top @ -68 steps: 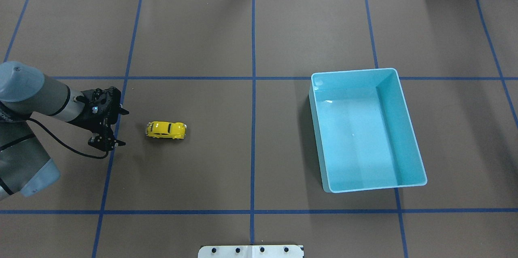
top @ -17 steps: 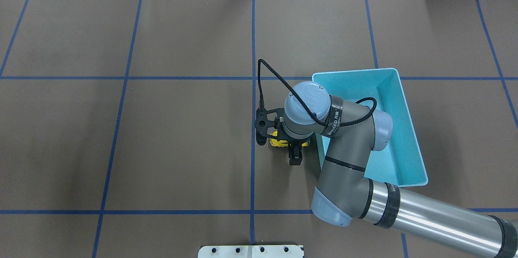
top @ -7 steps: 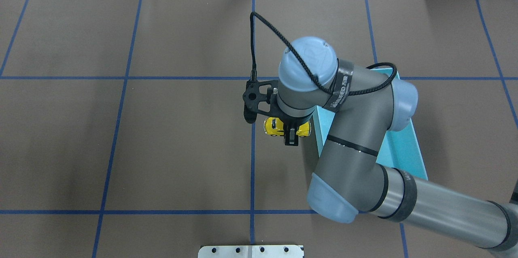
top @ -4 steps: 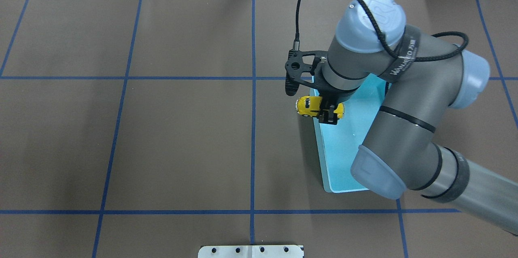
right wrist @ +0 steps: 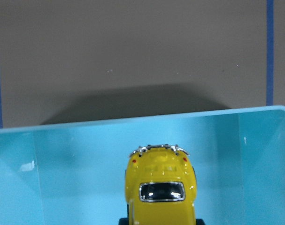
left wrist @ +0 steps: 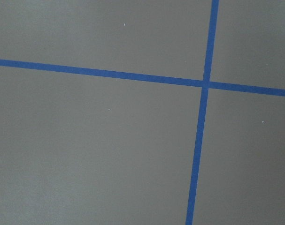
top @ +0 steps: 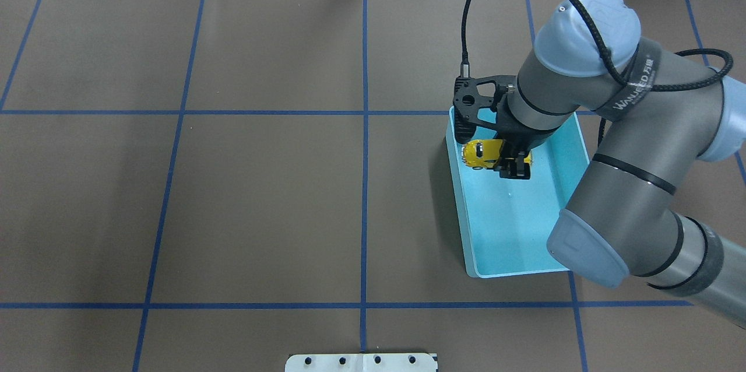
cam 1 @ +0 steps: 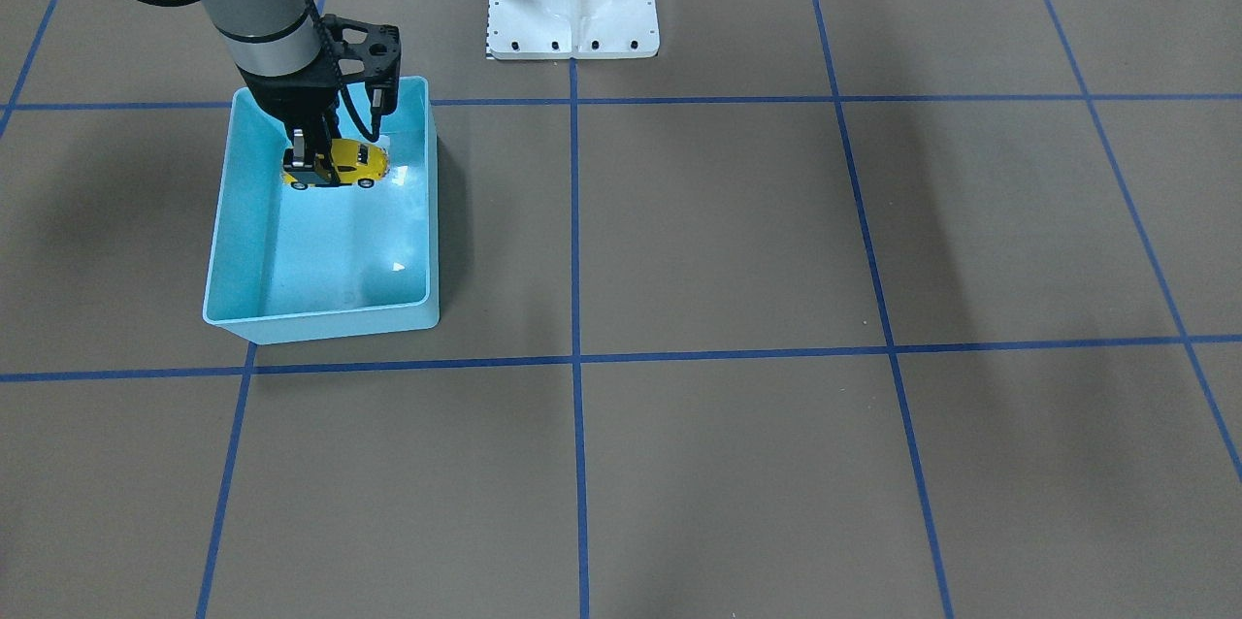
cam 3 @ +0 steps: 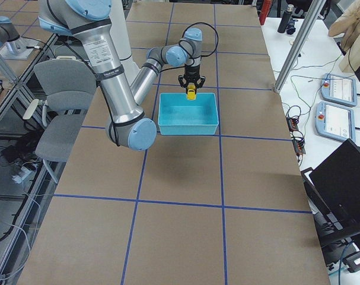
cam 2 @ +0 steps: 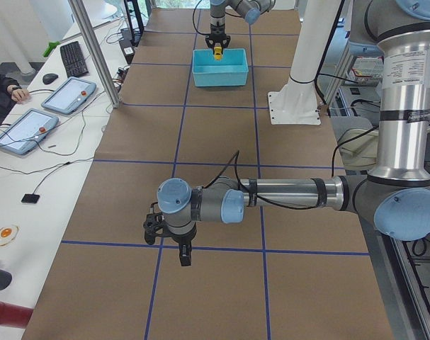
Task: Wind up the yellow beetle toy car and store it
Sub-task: 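Lift the car with the right gripper and carry it over the bin, then lower the car into the bin and open the right gripper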
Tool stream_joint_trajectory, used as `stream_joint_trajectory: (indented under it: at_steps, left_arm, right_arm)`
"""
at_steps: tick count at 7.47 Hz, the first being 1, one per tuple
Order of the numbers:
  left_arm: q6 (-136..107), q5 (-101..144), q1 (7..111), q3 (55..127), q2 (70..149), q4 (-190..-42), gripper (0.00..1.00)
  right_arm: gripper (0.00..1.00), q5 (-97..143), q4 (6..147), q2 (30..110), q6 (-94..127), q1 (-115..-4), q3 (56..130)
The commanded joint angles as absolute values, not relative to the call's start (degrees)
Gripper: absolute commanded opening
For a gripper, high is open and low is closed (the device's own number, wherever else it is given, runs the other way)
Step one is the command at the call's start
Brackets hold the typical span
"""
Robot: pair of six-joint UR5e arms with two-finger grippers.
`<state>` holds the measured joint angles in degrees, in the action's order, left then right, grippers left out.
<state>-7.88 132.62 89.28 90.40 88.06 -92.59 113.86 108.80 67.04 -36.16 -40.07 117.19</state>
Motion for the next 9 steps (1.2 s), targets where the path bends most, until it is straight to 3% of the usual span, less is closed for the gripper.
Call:
stream_joint_trajectory:
  at_steps: [1, 4, 9]
  left_arm:
    - [-8.35, 132.80, 89.30, 90.79, 88.15, -92.38, 1.00]
    - [-9.66, 136.04, 89.21, 92.72, 88.16, -91.58, 1.00]
    - [-11.16, 136.23, 89.30, 93.16, 88.07, -91.67, 1.00]
  right_arm:
    - [0.00, 113.64, 104.02, 68.38, -38.06, -39.90, 112.01]
    - [0.00, 114.17, 98.88, 69.79, -37.01, -37.63, 107.16]
    - [0.00, 114.00, 98.79, 69.79, -37.09, -35.33, 106.35]
